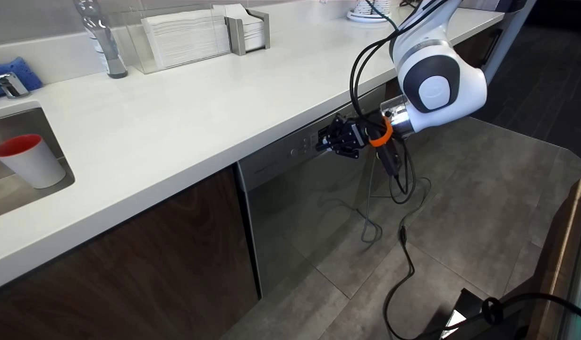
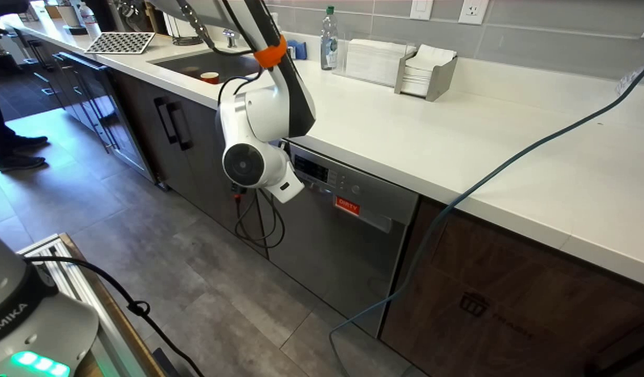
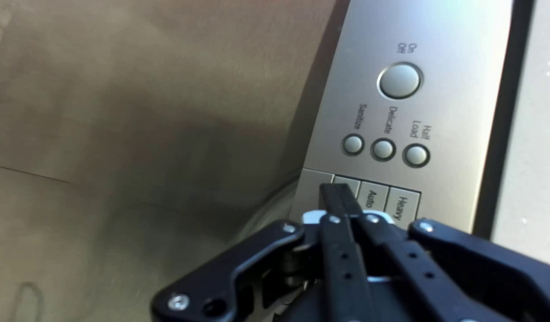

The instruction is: Press a button on the dishwasher.

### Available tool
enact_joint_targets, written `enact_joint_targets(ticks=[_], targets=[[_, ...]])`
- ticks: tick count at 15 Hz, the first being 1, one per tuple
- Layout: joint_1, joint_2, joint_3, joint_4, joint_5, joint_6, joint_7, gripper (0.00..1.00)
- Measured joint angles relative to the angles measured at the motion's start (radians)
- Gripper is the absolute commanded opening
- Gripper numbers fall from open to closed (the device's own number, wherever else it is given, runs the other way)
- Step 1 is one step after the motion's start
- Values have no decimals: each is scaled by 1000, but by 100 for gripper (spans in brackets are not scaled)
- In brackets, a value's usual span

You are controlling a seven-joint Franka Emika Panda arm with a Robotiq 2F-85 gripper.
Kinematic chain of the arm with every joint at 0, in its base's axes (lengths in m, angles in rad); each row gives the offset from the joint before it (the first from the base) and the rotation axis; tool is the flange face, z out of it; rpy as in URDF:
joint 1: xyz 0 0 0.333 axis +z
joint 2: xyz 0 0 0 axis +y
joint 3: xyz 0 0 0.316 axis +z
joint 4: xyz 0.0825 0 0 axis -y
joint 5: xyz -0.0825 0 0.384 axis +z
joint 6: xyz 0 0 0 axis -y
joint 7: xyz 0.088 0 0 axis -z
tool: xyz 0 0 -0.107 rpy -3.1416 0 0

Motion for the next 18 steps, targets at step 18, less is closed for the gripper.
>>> enact_joint_targets(ticks=[18], targets=[[-6,11,0,-8,39,-46,-3,0]])
